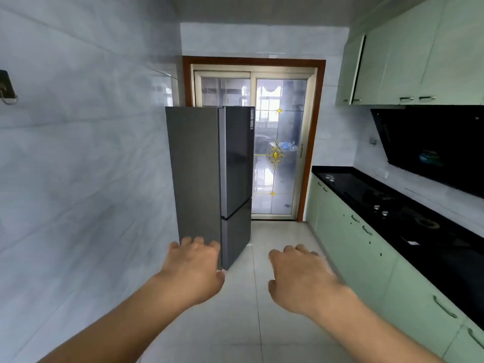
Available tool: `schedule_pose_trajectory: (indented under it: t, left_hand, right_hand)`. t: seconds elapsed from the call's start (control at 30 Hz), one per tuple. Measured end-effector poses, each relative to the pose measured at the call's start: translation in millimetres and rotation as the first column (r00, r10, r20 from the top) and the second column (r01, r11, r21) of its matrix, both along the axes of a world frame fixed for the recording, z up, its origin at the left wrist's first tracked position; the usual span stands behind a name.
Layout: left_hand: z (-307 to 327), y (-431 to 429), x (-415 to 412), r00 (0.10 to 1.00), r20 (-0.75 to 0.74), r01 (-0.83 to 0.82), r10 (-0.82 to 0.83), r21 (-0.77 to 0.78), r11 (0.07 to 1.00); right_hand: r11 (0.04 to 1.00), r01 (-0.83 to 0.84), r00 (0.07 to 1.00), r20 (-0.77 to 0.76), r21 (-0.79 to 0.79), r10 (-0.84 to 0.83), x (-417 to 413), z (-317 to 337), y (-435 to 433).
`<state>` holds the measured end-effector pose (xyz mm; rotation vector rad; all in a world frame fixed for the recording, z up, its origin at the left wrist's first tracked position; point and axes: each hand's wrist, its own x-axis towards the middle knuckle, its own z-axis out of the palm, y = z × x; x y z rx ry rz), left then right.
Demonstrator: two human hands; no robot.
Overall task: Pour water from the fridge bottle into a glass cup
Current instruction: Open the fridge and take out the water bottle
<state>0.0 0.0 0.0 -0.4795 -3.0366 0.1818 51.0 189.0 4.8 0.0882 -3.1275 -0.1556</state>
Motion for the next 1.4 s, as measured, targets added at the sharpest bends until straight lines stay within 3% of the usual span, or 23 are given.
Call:
schedule_pose_trajectory:
  t: [0.27,0.83,1.17,1.4]
  left_hand:
    - [-4.5,-7.3,-75.9,1.0,0.016,-0.027,0.027,0.002,1.0]
    - [13.9,-51.9,-338.9,0.998,0.038,0.047,-0.05,0.059,0.997]
    - [-3.4,-24.0,-476.6,0.998,0.013,0.068,-0.069,0.032,0.997]
    - [2.9,19.2,-594.7,0.999,-0.045,0.018,-0.018,-0.007,1.0]
  right_hand:
    - [1.0,-0.018,1.0,-0.009,-0.008,0.017,-76.9,-10.1,-8.8]
    - [0.994,0.076,0.997,-0.014,-0.073,-0.077,-326.4,6.9,-61.0]
    - [0.992,0.062,0.998,-0.001,-0.114,-0.062,-464.0,-7.6,-31.0]
    - [0.986,-0.007,0.998,-0.058,-0.166,-0.003,-610.3,-7.8,14.0]
